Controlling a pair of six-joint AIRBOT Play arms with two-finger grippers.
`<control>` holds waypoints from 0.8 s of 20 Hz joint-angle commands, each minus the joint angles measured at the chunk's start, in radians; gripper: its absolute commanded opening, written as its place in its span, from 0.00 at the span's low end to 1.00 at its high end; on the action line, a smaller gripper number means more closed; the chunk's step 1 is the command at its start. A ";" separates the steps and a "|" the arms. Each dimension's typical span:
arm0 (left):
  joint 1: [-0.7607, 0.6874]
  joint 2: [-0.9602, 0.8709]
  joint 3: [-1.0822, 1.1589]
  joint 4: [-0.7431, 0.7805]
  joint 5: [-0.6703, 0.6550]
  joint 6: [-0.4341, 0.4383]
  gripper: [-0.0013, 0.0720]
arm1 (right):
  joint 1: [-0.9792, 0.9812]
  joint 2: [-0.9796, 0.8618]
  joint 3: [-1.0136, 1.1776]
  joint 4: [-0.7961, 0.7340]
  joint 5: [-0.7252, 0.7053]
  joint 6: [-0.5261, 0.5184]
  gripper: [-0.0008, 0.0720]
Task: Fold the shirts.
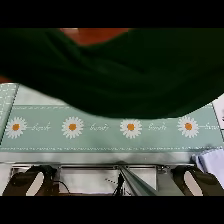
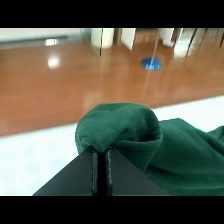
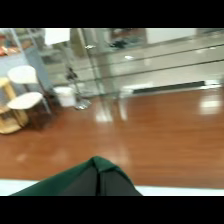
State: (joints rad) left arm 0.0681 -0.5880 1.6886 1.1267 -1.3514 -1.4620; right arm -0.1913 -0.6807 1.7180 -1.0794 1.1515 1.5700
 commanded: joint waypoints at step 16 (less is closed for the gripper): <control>0.000 -0.076 -0.735 0.003 0.221 -0.121 0.06 | 0.002 -0.652 0.075 -0.095 0.354 -0.112 0.06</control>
State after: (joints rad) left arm 0.0677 -0.6098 1.0904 1.1854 -1.3693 -1.5822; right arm -0.1902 -1.1740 1.7916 -1.2613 1.6444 1.4738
